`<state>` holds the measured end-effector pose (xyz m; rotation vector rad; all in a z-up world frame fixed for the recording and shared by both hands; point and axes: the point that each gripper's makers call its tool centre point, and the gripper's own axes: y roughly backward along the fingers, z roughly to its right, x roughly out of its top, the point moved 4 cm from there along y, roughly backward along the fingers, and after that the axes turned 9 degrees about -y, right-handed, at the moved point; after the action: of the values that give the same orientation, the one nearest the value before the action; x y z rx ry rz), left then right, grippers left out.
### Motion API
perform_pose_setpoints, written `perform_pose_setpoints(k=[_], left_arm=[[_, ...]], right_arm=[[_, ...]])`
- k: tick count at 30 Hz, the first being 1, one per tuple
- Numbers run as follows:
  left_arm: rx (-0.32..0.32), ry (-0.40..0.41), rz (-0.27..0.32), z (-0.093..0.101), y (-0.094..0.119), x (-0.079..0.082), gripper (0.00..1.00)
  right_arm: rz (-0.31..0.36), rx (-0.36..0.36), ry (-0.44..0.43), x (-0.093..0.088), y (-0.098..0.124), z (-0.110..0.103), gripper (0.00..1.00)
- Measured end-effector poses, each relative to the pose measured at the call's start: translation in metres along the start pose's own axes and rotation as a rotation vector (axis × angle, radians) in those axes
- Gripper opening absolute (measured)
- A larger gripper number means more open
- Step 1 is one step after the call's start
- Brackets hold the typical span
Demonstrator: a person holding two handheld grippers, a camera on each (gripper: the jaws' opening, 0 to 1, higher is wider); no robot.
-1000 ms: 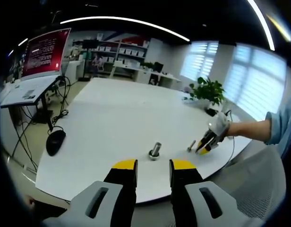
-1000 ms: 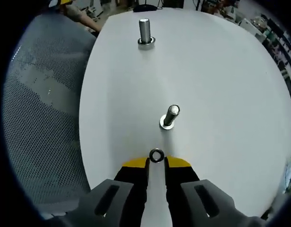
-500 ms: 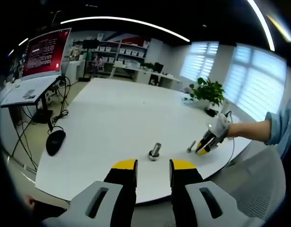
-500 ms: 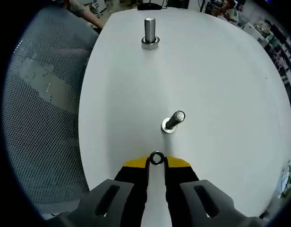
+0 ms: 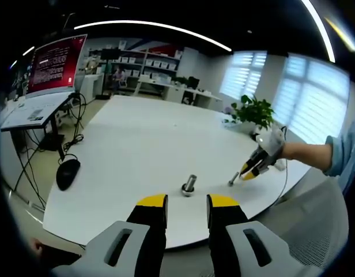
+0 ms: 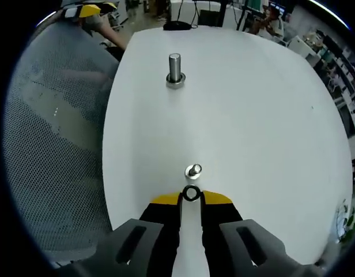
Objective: Place the washer onto the threaded stud by aligning its center hole with the stud, sliding it down to the base, and recovering from edge contact or off-axis alignment until the washer reaches the visible bottom stop.
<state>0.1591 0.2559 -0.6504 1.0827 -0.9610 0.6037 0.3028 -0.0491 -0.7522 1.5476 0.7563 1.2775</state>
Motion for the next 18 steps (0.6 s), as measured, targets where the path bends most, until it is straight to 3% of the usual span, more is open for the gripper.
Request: perform_pose_setpoints(k=[10, 18], left_arm=[[0.002, 0.001, 0.002, 0.0, 0.0, 0.0, 0.25], [0.003, 0.001, 0.004, 0.0, 0.0, 0.0, 0.25]], right_arm=[[0.04, -0.001, 0.035, 0.021, 0.013, -0.002, 0.14], [0.014, 0.006, 0.054, 0.023, 0.002, -0.002, 0.14]])
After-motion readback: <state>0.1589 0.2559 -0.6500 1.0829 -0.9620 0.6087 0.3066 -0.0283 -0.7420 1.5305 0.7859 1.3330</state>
